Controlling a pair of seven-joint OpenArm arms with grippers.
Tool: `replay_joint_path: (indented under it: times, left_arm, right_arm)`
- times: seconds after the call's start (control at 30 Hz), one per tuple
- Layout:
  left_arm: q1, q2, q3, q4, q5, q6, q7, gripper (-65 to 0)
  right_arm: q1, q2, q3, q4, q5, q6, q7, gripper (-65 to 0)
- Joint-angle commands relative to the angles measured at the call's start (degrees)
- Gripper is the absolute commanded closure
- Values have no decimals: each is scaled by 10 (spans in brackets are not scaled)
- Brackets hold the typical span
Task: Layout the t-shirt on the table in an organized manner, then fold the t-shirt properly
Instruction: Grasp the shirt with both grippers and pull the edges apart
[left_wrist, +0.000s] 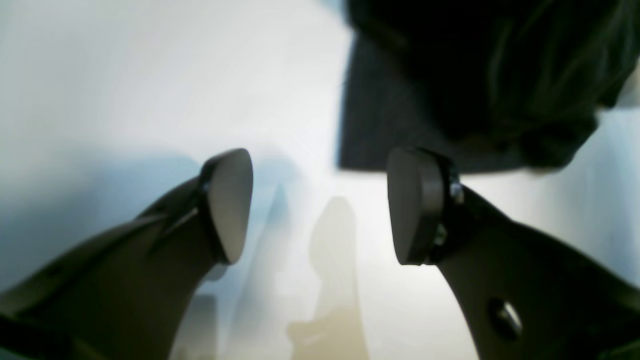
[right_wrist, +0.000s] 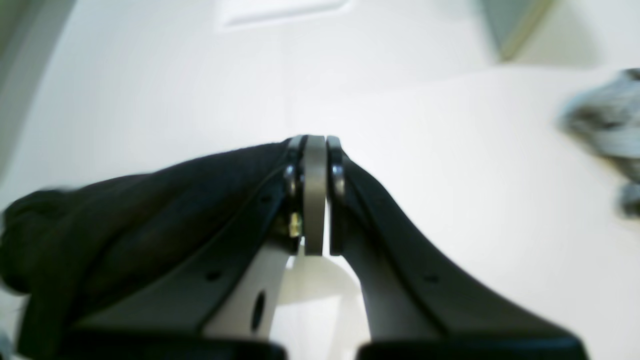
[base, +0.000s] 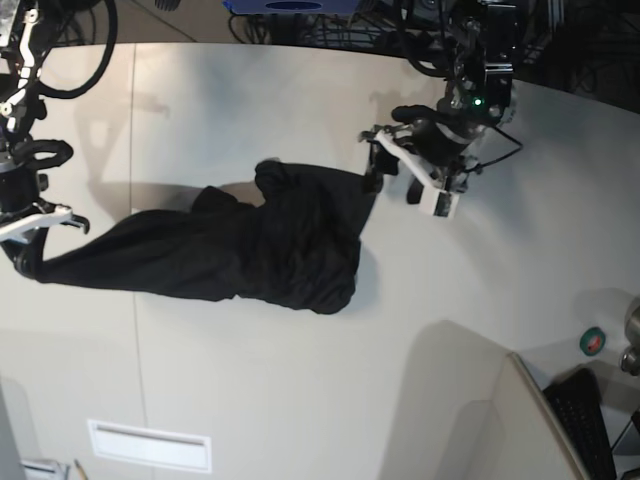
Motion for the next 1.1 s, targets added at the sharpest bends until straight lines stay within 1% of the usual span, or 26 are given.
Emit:
replay_joint_path:
  times: [0.0,0.1,0.17,0.2,0.27,0.33,0.5,0.7,0.83,0.87,0.9,0.97,1.0,1.03,1.07]
  left_arm:
    - [-10,12,26,12,-10,-7,-13,-402]
    - [-21,29,92,15,-9,-5,-13,-402]
    - [-26,32,129,15,-8,16,-13,-403]
    - [-30,31,149,14,-8,35,-14,-403]
    - [-34,29,186,14,-8,60,-15,-403]
    - [-39,29,206,9,-8,71,-16,-403]
    - [-67,32,209,-16,-8,71,-16,-403]
    - [-112,34,213,-74,-8,71,-16,-403]
    - [-124,34,214,-97,-8,71,-14,-393]
    - [-124,34,214,-99,-8,71,-14,-362]
    - [-124,34,214,-99,-8,71,-14,-304]
    - [-124,33,214,-98,-8,71,-14,-155]
    - [-123,32,214,-96,-8,71,-13,-63]
    - [-121,31,213,-95,-9,71,-13,0]
    - [-119,31,211,-89,-10,71,-13,0]
  right_arm:
    - [2,4,1,9,5,2,15,0]
    - [-5,4,0,5,5,2,15,0]
    - [-6,4,0,3,5,2,15,0]
    - [-6,4,0,2,5,2,15,0]
    - [-6,4,0,2,5,2,15,0]
    - [-6,4,0,2,5,2,15,0]
    - [-6,3,0,1,5,2,15,0]
    - [-6,2,0,1,5,2,15,0]
    - [-6,2,0,1,5,2,15,0]
    - [-6,1,0,1,5,2,15,0]
    - [-6,1,0,1,5,2,15,0]
    - [-7,1,0,1,5,2,15,0]
    - [-7,1,0,1,5,2,15,0]
    - [-9,1,0,1,5,2,15,0]
    - [-12,1,-1,-1,5,2,15,0]
